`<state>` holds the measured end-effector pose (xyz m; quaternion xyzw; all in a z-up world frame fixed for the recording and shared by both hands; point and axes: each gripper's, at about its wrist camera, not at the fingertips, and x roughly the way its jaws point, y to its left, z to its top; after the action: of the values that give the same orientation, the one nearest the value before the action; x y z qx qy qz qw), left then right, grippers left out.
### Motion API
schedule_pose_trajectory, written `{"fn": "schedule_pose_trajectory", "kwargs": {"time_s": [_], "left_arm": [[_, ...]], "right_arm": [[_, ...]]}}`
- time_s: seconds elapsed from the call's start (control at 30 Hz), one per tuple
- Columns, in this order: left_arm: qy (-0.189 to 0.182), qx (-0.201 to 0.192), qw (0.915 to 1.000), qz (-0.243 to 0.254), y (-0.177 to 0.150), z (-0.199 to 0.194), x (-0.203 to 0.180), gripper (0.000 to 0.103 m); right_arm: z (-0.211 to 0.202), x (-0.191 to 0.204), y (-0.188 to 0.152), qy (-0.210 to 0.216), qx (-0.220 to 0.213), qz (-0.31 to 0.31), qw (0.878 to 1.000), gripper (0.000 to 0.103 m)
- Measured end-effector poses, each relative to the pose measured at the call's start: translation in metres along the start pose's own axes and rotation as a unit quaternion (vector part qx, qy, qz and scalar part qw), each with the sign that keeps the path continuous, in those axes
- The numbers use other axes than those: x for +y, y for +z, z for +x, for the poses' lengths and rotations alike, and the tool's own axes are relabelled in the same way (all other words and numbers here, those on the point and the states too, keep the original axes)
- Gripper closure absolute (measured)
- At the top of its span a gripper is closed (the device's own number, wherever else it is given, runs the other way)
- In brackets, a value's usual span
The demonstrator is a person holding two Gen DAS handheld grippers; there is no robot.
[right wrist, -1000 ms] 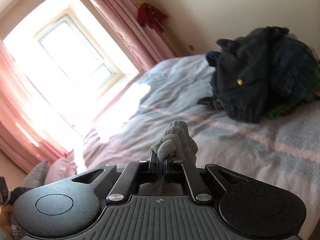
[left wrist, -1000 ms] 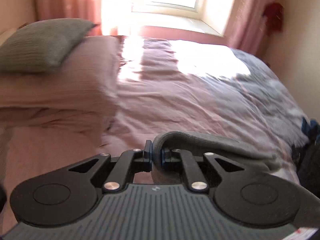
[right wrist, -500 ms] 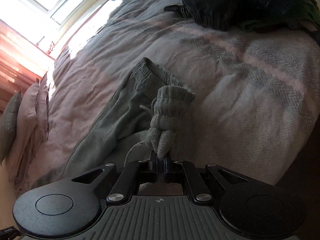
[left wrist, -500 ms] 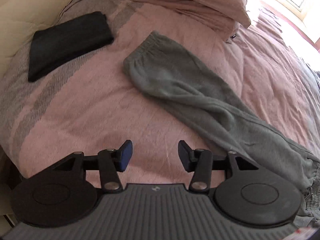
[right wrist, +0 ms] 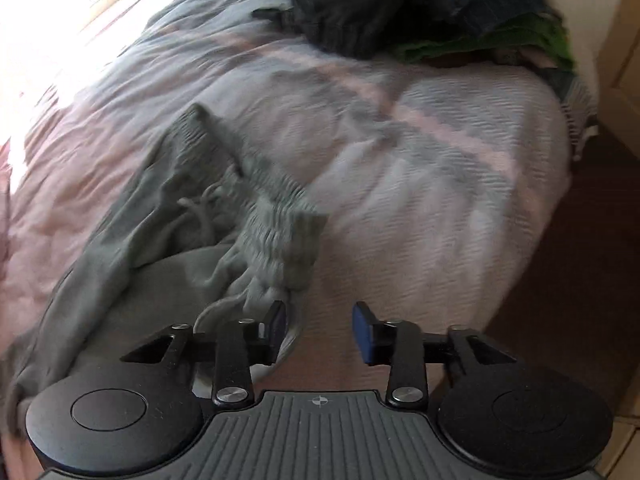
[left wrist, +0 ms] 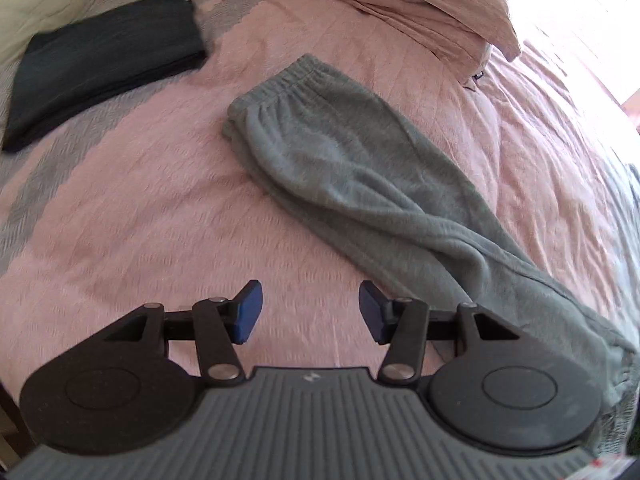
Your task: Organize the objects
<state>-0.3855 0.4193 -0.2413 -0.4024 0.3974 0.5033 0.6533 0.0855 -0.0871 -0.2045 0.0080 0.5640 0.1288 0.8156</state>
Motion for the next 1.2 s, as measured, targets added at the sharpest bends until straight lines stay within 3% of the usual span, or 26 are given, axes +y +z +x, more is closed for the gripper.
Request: {"fn": "schedule_pose_trajectory", "kwargs": {"time_s": [0.07, 0.1, 0.13, 0.23, 0.33, 0.37, 0.4, 0.43, 0.5, 0.67, 0.73, 0.77, 0.87, 0.97, 1.07, 1.2], "left_arm": [[0.01, -0.011, 0.9971, 0.074, 0.013, 0.014, -0.01, 0.055], [0.025, -0.02, 0.9914, 0.127, 0.017, 0.021, -0.018, 0.055], [0.041, -0.031, 0.9805, 0.189, 0.019, 0.029, -0.028, 0.055], [0.074, -0.055, 0.9214, 0.377, 0.015, 0.059, -0.053, 0.054], [0.065, -0.047, 0.8656, 0.494, 0.006, 0.085, -0.066, 0.057], [0.065, -0.043, 0.8432, 0.532, 0.003, 0.093, -0.068, 0.075], [0.067, -0.042, 0.8319, 0.549, 0.004, 0.098, -0.07, 0.096], [0.064, -0.041, 0.8275, 0.556, 0.01, 0.099, -0.073, 0.096], [0.043, -0.076, 0.8364, 0.541, 0.043, 0.084, -0.081, 0.097], [-0.018, -0.148, 0.8787, 0.454, 0.167, 0.05, -0.135, 0.097], [-0.028, -0.154, 0.9069, 0.391, 0.213, 0.05, -0.162, 0.089], [-0.025, -0.155, 0.9187, 0.362, 0.233, 0.053, -0.171, 0.08], [0.005, -0.149, 0.9434, 0.296, 0.261, 0.063, -0.168, 0.07], [-0.012, -0.087, 0.9696, 0.229, 0.256, 0.074, -0.115, 0.064], [0.005, -0.018, 0.9881, 0.153, 0.213, 0.087, -0.036, 0.063], [0.006, 0.079, 0.9967, 0.016, 0.132, 0.105, 0.059, 0.061]], "right_arm": [[-0.007, -0.003, 0.0, -0.004, -0.016, 0.033, 0.999, 0.066], [-0.009, -0.003, 0.001, -0.002, -0.017, 0.048, 0.999, 0.066], [-0.011, -0.002, 0.001, -0.005, -0.021, 0.066, 0.998, 0.066], [-0.01, 0.007, -0.005, -0.009, -0.022, 0.111, 0.994, 0.066], [-0.006, 0.019, -0.019, -0.012, -0.007, 0.142, 0.99, 0.066], [-0.005, 0.022, -0.024, -0.015, -0.002, 0.149, 0.989, 0.066], [-0.005, 0.026, -0.03, -0.017, 0.002, 0.155, 0.988, 0.066], [-0.005, 0.031, -0.037, -0.02, 0.003, 0.159, 0.987, 0.066], [-0.009, 0.038, -0.045, -0.025, 0.001, 0.164, 0.986, 0.066], [-0.019, 0.046, -0.045, -0.033, -0.026, 0.175, 0.984, 0.066], [-0.019, 0.048, -0.043, -0.033, -0.032, 0.178, 0.983, 0.066], [-0.019, 0.049, -0.041, -0.032, -0.033, 0.178, 0.983, 0.066], [-0.019, 0.052, -0.04, -0.025, -0.031, 0.179, 0.983, 0.066], [-0.02, 0.048, -0.043, -0.016, -0.032, 0.178, 0.983, 0.066], [-0.016, 0.036, -0.05, -0.024, -0.025, 0.19, 0.981, 0.066], [-0.005, 0.019, -0.059, -0.03, -0.003, 0.222, 0.975, 0.066]]}}
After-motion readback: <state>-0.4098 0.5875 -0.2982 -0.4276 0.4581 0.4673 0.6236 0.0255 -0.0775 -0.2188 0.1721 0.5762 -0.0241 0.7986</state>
